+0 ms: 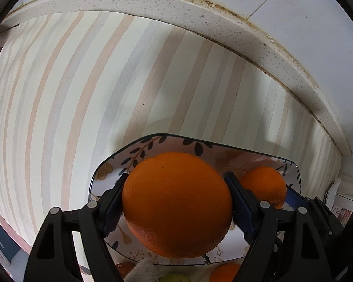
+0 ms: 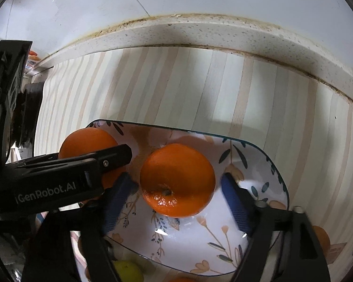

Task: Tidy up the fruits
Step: 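Carry the large orange onto the floral plate with the left tool while the right tool places the tangerine there, then grasp the red apple with the left tool while the right tool grasps the other tangerine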

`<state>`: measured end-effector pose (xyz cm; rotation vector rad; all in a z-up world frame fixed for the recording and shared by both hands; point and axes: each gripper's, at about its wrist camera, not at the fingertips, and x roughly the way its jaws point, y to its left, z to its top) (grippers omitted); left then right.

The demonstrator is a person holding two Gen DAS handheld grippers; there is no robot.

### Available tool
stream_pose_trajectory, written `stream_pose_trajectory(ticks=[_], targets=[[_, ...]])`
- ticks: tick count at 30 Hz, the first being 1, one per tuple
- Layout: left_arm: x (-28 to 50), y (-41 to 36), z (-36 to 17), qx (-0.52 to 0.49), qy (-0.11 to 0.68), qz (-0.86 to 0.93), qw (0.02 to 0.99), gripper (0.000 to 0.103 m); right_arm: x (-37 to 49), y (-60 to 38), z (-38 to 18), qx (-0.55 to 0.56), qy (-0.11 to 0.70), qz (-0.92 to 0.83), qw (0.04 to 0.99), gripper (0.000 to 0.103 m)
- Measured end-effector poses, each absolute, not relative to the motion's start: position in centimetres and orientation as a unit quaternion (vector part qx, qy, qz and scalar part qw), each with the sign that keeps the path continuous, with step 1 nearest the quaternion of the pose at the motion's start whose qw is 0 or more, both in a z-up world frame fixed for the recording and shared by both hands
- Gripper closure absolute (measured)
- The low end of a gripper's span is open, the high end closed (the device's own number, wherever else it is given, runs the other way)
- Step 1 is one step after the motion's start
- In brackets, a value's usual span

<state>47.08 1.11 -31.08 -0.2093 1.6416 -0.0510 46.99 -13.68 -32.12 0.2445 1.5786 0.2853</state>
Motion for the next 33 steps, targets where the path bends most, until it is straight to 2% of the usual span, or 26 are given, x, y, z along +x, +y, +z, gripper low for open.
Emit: stream_pose_trajectory(ticks=[5,13,22,33], targets=[[47.4,1.9,-29.3,-0.089,0.716,-0.027,0.692,0.016,46.6,-14.0,-31.2,0.104,0.708,0.120,0.688,0.010],[45.1,2.6,-25.3,-0.070,0.687,-0.015,0.723,0.016,44.8,-14.5,-28.1,0.082,0.701,0.104,0.701,0.010],[39.9,2.4,-21.0,-0.019,0.638,0.006,0.770,0.016,39.8,-15.3,-23.3,0.055,0.681,0.090,0.725,0.010],[33.2,1.5,-14.8,-0.010,0.585,-0.002,0.811,0.016,33.9,-16.5,-16.5,0.047,0.638,0.080,0.764,0.010]])
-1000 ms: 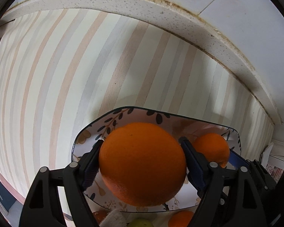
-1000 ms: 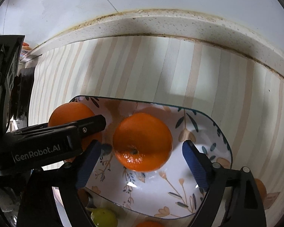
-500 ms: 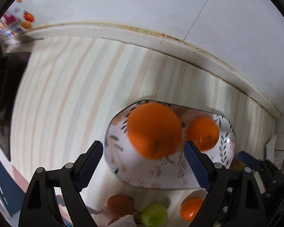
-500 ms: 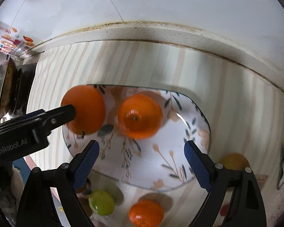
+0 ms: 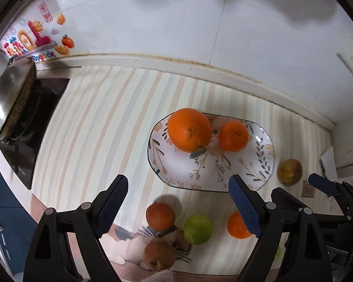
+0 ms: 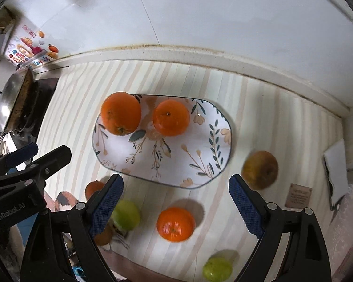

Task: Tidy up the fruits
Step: 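Grasp the red apple with the left tool while the right tool grasps the other tangerine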

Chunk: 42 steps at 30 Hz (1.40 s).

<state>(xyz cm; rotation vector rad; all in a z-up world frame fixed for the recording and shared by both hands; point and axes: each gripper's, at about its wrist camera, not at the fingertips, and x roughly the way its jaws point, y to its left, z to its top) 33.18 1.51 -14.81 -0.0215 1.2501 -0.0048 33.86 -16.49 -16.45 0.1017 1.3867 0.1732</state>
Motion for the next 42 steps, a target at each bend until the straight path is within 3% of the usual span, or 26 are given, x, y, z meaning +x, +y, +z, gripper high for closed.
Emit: stream_pose_trajectory(ticks=[9,18,24,32,40,42], targets=[[28.5,2.2,-11.2,-0.020,0.548,-0.001,0.836,0.016,29.8,-17.8,-11.4,0.049,0.599,0.078,0.796,0.010],[25.0,3.0,-10.3,-0.030,0.536,0.013,0.843,0.016,26.6,-18.2,-9.8,0.060,0.593,0.090,0.798,0.010],[23.6,4.6,-13.2,-0.035,0.566,0.047,0.823,0.016,25.9,-17.8,-14.1,0.074,0.630,0.101,0.767,0.010],[21.9,6.5,-22.9,-0.038,0.658,0.074,0.748,0.016,26.7,-16.6,-23.4,0.083,0.684,0.110,0.716,0.010],[22.1,6.6,-29.8,-0.088,0.713,0.060,0.693,0.016,27.8,-15.2,-28.7,0.065,0.722,0.104,0.681,0.010],[22.3,6.3,-30.7,-0.080,0.713,0.061,0.694,0.024,28.0,-15.0,-29.5,0.064,0.727,0.105,0.676,0.011]])
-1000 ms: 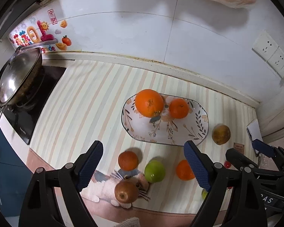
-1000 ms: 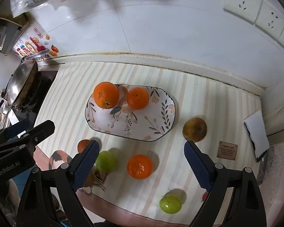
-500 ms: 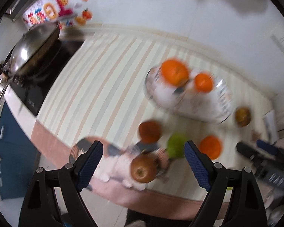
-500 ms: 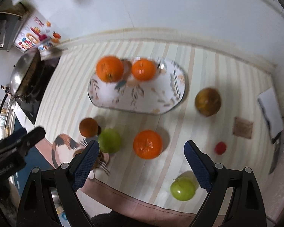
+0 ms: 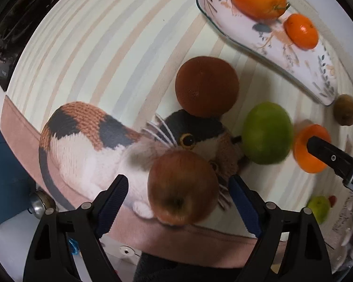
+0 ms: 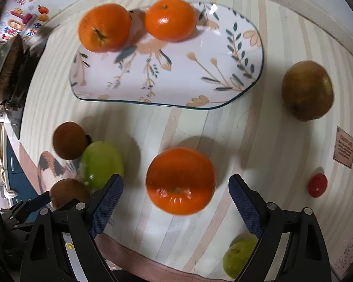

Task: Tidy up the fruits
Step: 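Grasp the red apple with the left tool while the right tool grasps the other tangerine, then lower the red apple onto the plate with the left tool while the right tool sets the tangerine beside it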

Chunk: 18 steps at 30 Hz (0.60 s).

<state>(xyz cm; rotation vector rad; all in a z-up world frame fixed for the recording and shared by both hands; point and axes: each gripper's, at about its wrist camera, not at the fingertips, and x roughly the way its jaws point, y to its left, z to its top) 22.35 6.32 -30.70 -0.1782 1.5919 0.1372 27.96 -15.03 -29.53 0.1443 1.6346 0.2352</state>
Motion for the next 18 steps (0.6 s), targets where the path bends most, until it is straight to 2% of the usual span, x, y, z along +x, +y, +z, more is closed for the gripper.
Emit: stream_pose_trajectory(ticks=[1,2,3,5,18], targets=[[22.4,6.3,-31.0,-0.082,0.712,0.062,0.695,0.036,28.0,-14.9,-30.0,0.061,0.730,0.104,0.673,0.012],[22.4,6.3,-31.3,-0.089,0.712,0.059,0.694,0.042,28.0,-14.7,-30.5,0.057,0.733,0.104,0.669,0.017],[22.3,6.3,-31.4,-0.094,0.710,0.060,0.695,0.042,28.0,-14.5,-30.9,0.056,0.736,0.105,0.666,0.026],[22.2,6.0,-31.2,-0.087,0.704,0.064,0.702,0.042,27.9,-14.3,-31.3,0.042,0.737,0.100,0.668,0.033],[18.5,3.4,-31.9,-0.088,0.712,0.050,0.695,0.042,22.5,-13.2,-31.7,0.020,0.752,0.136,0.645,0.034]])
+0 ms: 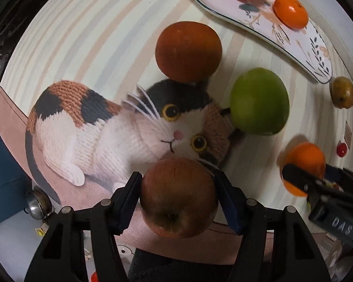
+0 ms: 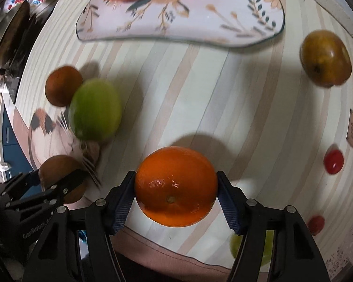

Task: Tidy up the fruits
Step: 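Lower the red apple onto the plate with the left tool while the right tool sets the tangerine beside it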

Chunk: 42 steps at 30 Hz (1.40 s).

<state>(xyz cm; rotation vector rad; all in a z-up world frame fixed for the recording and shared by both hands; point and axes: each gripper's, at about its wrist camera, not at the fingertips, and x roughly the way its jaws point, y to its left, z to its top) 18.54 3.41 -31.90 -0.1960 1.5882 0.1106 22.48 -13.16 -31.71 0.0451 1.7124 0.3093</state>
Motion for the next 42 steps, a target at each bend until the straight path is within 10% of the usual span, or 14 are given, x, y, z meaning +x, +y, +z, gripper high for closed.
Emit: stream_pose_trajectory(ticks=[23,42], targets=[[26.1,4.1,-19.8,-0.111,0.641,-0.017,0.759,0.043,28.6,-17.6,-23.3,0.116,0.688,0.128,0.705,0.034],[39.2,7.3,-27.2,-0.059,0.692,0.027,0.719,0.042,41.6,-18.0,-29.3,0.014,0.689,0.080,0.720,0.034]])
